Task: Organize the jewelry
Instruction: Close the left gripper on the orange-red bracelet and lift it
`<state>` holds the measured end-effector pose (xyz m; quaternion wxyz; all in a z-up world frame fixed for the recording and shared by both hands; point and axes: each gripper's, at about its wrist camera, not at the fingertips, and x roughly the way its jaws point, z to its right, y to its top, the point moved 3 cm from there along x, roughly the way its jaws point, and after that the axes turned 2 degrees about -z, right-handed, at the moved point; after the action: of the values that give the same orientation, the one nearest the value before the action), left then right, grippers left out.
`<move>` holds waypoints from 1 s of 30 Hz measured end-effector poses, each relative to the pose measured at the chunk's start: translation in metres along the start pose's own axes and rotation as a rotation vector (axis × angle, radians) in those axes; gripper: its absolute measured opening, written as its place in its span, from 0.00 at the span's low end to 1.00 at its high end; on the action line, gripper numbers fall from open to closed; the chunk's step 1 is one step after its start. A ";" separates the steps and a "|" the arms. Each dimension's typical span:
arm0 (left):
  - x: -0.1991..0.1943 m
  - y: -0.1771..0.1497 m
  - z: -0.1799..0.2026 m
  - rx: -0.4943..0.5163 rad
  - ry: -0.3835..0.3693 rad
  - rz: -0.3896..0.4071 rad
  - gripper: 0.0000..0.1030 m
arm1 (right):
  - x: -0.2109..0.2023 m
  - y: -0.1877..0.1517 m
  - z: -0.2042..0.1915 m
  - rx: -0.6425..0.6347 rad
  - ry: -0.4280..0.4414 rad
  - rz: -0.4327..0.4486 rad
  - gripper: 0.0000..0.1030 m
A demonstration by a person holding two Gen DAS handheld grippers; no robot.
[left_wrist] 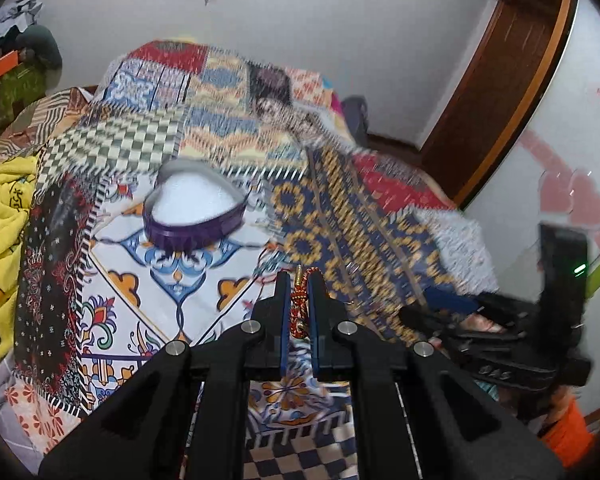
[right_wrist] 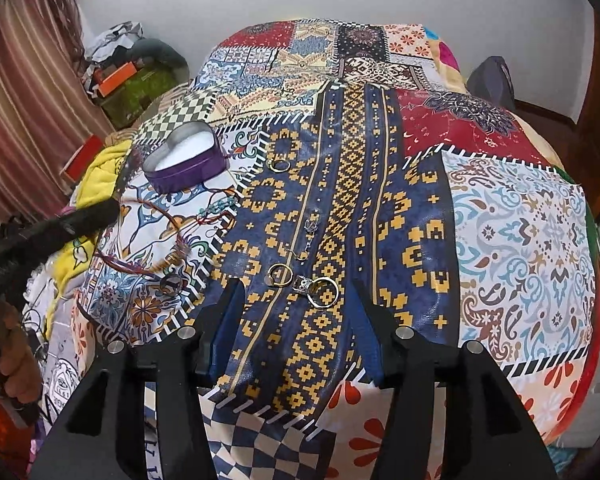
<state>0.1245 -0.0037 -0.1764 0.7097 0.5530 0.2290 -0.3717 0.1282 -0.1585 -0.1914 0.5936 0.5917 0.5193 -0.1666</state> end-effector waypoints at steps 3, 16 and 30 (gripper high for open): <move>0.022 -0.013 -0.008 -0.009 0.008 -0.081 0.06 | 0.002 -0.001 0.000 -0.002 -0.003 -0.006 0.47; 0.031 -0.039 -0.020 0.035 0.096 -0.158 0.06 | 0.012 0.002 -0.016 -0.044 0.048 -0.028 0.47; 0.042 -0.036 -0.036 -0.013 0.056 -0.162 0.06 | 0.037 0.007 -0.060 -0.205 0.082 -0.057 0.22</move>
<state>0.1259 0.0155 -0.2397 0.6742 0.5381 0.2953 -0.4108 0.1236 -0.0889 -0.2037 0.6246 0.5191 0.5740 -0.1050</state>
